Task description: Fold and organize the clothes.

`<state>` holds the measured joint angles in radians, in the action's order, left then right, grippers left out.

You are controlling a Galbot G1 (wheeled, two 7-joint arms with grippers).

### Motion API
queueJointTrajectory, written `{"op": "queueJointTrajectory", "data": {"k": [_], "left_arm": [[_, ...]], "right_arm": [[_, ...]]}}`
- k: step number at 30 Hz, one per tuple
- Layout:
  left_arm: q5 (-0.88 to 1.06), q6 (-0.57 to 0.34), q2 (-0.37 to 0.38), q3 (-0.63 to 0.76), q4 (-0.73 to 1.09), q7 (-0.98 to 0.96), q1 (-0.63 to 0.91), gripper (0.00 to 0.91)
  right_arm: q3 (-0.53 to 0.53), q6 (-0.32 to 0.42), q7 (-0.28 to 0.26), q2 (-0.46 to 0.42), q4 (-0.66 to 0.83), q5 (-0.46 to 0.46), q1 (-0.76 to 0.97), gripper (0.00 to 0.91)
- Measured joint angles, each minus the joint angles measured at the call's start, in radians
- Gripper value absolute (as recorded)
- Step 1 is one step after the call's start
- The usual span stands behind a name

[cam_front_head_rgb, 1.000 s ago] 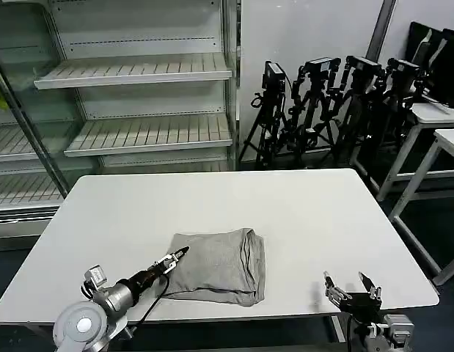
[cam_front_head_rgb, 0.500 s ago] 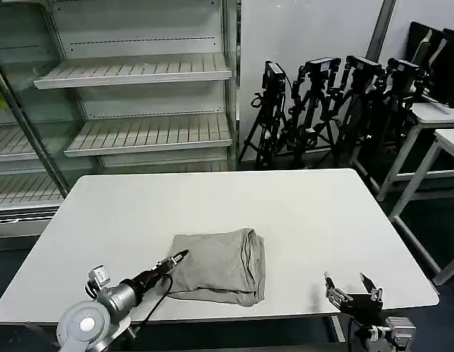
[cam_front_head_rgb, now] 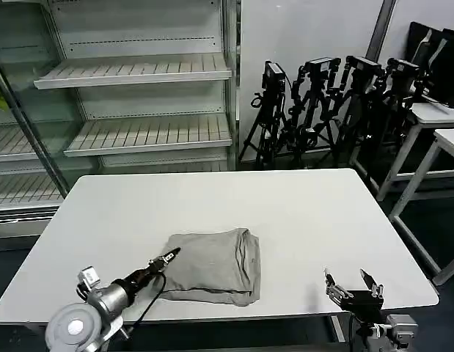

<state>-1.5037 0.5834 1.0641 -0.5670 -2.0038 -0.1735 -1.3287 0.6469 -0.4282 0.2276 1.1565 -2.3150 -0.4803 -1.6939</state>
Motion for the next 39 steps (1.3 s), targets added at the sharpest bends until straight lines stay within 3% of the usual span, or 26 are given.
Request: {"op": "queueJointTrajectory", "data": {"k": [15, 21, 28, 39], "left_arm": [[0.007, 0.002, -0.202, -0.423, 0.020, 0.054, -0.102, 0.010], [-0.018, 0.000, -0.238, -0.457, -0.053, 0.034, -0.084, 0.020], [0.033, -0.003, -0.160, -0.239, -0.091, -0.029, 0.058, 0.020], [0.235, -0.005, 0.151, 0.301, 0.101, -0.079, 0.352, 0.010]], "right_arm": [[-0.044, -0.004, 0.000, -0.006, 0.029, -0.023, 0.082, 0.907], [-0.039, -0.003, 0.000, 0.002, 0.018, -0.013, 0.080, 0.907], [-0.028, 0.010, -0.005, 0.021, -0.001, 0.023, 0.052, 0.907], [-0.005, 0.030, -0.012, 0.053, -0.019, 0.077, -0.013, 0.907]]}}
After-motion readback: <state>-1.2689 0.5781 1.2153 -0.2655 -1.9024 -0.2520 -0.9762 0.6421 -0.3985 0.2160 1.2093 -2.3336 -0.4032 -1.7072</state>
